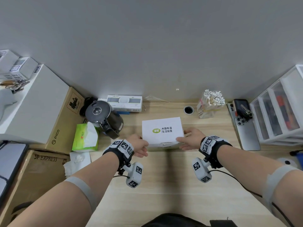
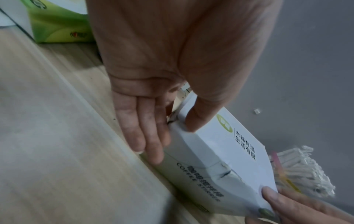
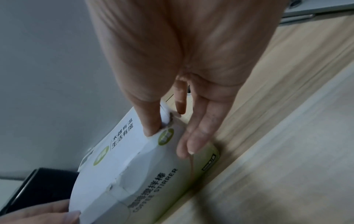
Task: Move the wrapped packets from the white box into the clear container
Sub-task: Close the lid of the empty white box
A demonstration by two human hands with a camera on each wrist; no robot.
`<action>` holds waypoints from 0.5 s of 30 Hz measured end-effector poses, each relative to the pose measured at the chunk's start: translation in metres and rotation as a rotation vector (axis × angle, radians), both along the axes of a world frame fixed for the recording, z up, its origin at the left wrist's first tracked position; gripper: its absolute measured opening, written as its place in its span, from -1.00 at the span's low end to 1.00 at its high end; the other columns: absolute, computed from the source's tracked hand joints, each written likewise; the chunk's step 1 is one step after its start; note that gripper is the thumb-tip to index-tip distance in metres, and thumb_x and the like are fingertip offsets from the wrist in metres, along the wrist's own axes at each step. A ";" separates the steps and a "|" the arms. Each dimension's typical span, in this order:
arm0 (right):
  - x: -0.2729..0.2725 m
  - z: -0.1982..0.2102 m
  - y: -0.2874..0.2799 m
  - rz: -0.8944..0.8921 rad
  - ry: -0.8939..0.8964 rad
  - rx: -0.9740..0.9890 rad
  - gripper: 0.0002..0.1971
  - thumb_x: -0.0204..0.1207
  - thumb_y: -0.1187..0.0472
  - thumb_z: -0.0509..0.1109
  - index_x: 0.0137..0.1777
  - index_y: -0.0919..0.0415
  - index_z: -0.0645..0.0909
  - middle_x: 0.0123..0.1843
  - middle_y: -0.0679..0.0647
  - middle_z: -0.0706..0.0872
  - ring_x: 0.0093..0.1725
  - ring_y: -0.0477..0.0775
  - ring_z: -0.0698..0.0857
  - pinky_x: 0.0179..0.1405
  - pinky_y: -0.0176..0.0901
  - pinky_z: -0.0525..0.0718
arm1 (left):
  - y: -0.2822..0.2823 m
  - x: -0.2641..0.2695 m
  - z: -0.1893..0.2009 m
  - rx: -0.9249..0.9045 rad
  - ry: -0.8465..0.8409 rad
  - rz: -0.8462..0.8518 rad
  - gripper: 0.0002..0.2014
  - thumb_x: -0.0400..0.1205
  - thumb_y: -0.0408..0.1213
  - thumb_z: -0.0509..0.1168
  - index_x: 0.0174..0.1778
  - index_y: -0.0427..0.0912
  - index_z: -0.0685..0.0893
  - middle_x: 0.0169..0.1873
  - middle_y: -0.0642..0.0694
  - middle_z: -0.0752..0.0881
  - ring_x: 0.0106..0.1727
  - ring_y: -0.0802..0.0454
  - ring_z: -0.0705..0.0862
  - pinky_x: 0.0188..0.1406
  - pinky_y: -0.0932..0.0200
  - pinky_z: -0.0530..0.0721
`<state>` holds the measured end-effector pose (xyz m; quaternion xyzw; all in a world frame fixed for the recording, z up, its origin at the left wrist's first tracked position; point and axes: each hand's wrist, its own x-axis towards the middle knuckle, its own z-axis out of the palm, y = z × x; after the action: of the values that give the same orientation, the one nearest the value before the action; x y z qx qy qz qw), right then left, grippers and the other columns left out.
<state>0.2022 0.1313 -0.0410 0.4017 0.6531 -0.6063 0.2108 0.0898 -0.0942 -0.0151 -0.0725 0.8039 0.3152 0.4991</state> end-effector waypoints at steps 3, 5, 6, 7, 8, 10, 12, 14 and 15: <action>-0.011 -0.005 0.011 -0.062 0.058 0.039 -0.41 0.47 0.29 0.58 0.44 0.42 0.44 -0.06 0.31 0.80 -0.16 0.26 0.82 0.10 0.18 0.80 | 0.015 -0.015 -0.008 0.082 0.058 0.111 -0.79 0.76 -0.41 0.30 0.28 -0.33 0.49 -0.24 -0.22 0.71 -0.31 -0.07 0.81 -0.10 -0.01 0.84; -0.022 -0.006 0.019 -0.080 0.097 0.070 -0.37 0.48 0.27 0.57 0.47 0.45 0.41 0.01 0.38 0.80 -0.08 0.29 0.82 0.13 0.17 0.79 | 0.027 -0.024 -0.009 0.124 0.101 0.179 -0.69 0.77 -0.42 0.28 0.41 -0.27 0.42 -0.25 -0.23 0.69 -0.32 -0.07 0.79 -0.22 0.06 0.80; -0.028 -0.007 0.023 -0.086 0.116 0.083 -0.37 0.49 0.27 0.56 0.47 0.46 0.40 0.02 0.40 0.80 -0.07 0.27 0.82 0.13 0.16 0.79 | 0.033 -0.029 -0.009 0.140 0.110 0.211 -0.64 0.77 -0.43 0.27 0.47 -0.27 0.39 -0.25 -0.23 0.68 -0.32 -0.09 0.78 -0.25 0.09 0.77; -0.034 -0.008 0.028 -0.086 0.125 0.092 -0.41 0.50 0.26 0.55 0.46 0.44 0.43 0.02 0.41 0.81 -0.07 0.26 0.82 0.14 0.15 0.78 | 0.038 -0.033 -0.010 0.161 0.116 0.243 -0.60 0.78 -0.43 0.25 0.53 -0.28 0.36 -0.25 -0.24 0.67 -0.31 -0.12 0.77 -0.25 0.09 0.76; -0.041 -0.010 0.032 -0.085 0.127 0.103 -0.46 0.50 0.24 0.54 0.42 0.41 0.48 0.00 0.39 0.82 -0.06 0.26 0.82 0.15 0.15 0.78 | 0.043 -0.037 -0.012 0.176 0.115 0.263 -0.58 0.79 -0.44 0.24 0.57 -0.29 0.34 -0.25 -0.24 0.67 -0.28 -0.17 0.77 -0.20 0.07 0.76; -0.053 -0.012 0.038 -0.072 0.127 0.142 -0.61 0.49 0.21 0.52 0.25 0.39 0.59 -0.07 0.38 0.84 -0.10 0.27 0.83 0.14 0.23 0.78 | 0.054 -0.046 -0.015 0.196 0.117 0.288 -0.56 0.80 -0.43 0.22 0.61 -0.30 0.32 -0.24 -0.25 0.66 -0.17 -0.28 0.76 -0.09 -0.03 0.77; -0.065 -0.015 0.043 -0.064 0.139 0.186 -0.77 0.49 0.20 0.51 0.03 0.34 0.64 -0.11 0.38 0.84 -0.09 0.34 0.84 0.11 0.29 0.78 | 0.062 -0.056 -0.019 0.201 0.139 0.307 -0.56 0.80 -0.42 0.22 0.62 -0.28 0.33 -0.25 -0.25 0.67 -0.22 -0.24 0.76 -0.10 -0.04 0.76; -0.074 -0.016 0.048 -0.061 0.146 0.193 -0.79 0.52 0.19 0.50 0.04 0.27 0.61 -0.09 0.37 0.84 -0.07 0.32 0.84 0.11 0.24 0.79 | 0.069 -0.066 -0.021 0.210 0.159 0.315 -0.54 0.80 -0.43 0.22 0.62 -0.28 0.31 -0.24 -0.26 0.68 -0.28 -0.18 0.75 -0.14 -0.03 0.77; -0.078 -0.016 0.049 -0.061 0.141 0.181 -0.68 0.53 0.19 0.50 0.20 0.34 0.61 -0.06 0.37 0.84 -0.11 0.26 0.84 0.10 0.16 0.80 | 0.071 -0.070 -0.021 0.219 0.161 0.314 -0.52 0.80 -0.43 0.22 0.64 -0.28 0.28 -0.24 -0.27 0.68 -0.27 -0.19 0.75 -0.10 -0.06 0.79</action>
<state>0.1242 0.1807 -0.0568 0.3951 0.7060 -0.5776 0.1087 0.0201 -0.0227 -0.0365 -0.1168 0.7808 0.4796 0.3830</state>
